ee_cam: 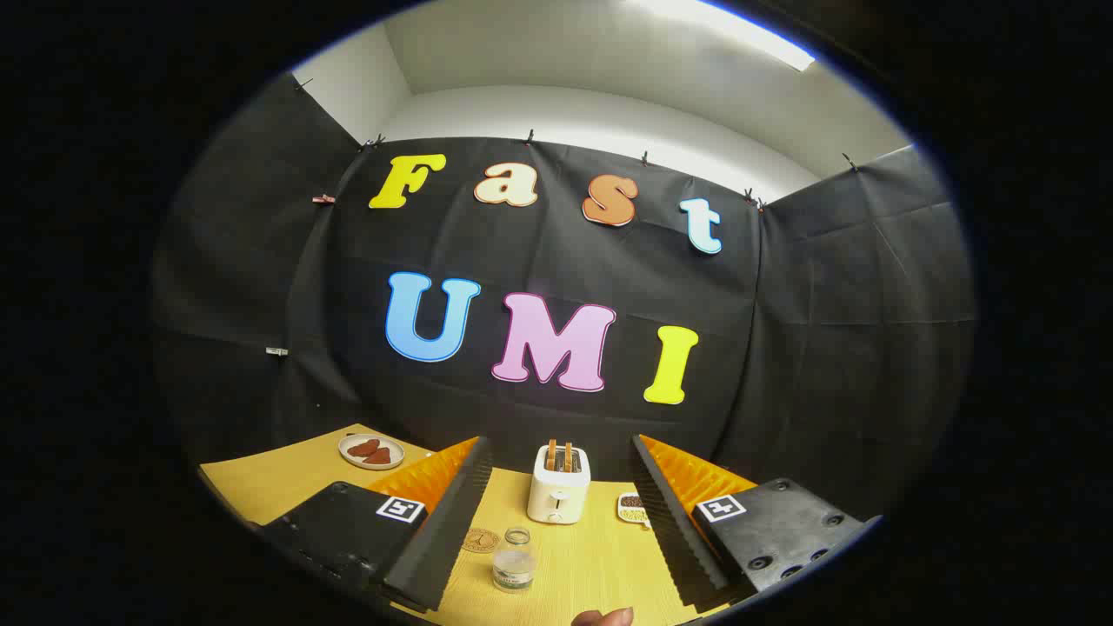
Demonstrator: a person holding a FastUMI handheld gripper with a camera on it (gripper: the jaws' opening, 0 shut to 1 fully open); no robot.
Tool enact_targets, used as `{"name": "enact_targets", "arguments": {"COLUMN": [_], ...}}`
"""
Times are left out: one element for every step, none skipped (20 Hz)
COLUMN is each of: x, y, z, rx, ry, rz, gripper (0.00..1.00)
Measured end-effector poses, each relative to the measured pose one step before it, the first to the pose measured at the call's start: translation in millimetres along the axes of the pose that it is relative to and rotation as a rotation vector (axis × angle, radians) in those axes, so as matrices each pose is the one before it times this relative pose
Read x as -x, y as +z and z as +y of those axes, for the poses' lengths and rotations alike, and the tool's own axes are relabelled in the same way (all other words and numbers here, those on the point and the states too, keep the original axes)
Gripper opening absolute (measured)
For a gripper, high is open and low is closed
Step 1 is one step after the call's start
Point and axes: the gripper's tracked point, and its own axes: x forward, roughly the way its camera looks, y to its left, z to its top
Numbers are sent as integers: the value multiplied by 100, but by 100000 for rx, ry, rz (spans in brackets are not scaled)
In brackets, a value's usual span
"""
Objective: Take the bottle from table, then pour the juice into the cup, finally place the bottle on the coaster
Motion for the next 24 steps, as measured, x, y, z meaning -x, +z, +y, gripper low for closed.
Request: {"name": "enact_targets", "arguments": {"x": [78,46,20,27,91,-23,-25,169,31,83,54,-29,50,-3,99,-1,-31,8,-32,70,-21,13,-14,-68], "y": [-17,4,26,-24,-223,-86,69,-33,-81,-44,12,-44,-100,-35,-18,51,4,33,40,-66,-35,10,-27,-53], "z": [-26,-65,-151,-134,57,-79,-117,-89,-36,-56,-77,-116,-78,-97,-139,-83,-112,-111,-113,-71,-49,-55,-28,16], "rx": [-273,-3,319,141,-164,-179,-49,59,94,32,-108,-292,-312,-309,-225,-23,130,179,84,-45,2,79,75,3], "ry": [246,286,-90,69,406,47,-53,-34,85,8,-15,-209,-51,-229,-136,-66,-175,-121,-136,-75,-123,-154,-46,22], "rz": [-31,-243,-168,119,404,222,21,28,57,-121,18,45,136,165,70,-128,-99,-228,112,16,-29,-39,-60,-133], "gripper": [97,97,97,97,97,97,97,97,97,97,97,97,97,97,97,97,97,97,97,97,97,97,97,97]}}
